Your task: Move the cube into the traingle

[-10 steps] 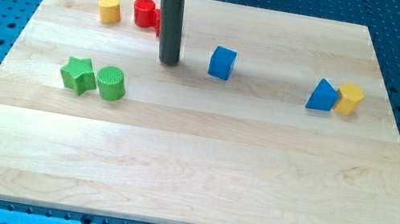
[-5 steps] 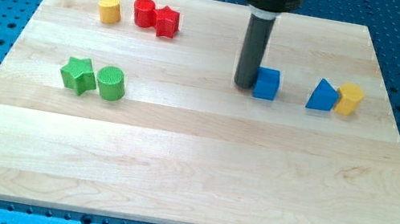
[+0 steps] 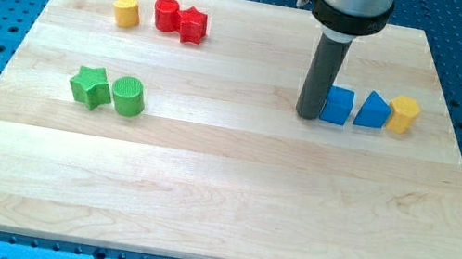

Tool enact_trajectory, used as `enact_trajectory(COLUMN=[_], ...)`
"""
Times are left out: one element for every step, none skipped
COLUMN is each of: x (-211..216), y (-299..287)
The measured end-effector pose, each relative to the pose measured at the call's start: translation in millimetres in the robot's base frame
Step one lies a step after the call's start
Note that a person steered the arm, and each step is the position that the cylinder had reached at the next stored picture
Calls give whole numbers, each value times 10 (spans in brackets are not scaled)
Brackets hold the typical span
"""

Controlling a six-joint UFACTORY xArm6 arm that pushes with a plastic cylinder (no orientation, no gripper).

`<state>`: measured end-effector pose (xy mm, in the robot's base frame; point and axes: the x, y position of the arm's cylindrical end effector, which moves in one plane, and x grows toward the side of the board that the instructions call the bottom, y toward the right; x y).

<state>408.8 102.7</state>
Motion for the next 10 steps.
enact_trajectory(x=[0,-73,-364,-385,561,965,785,526,327,193], y=[207,135,-601,-257,-221,279,594,904,1036,1098])
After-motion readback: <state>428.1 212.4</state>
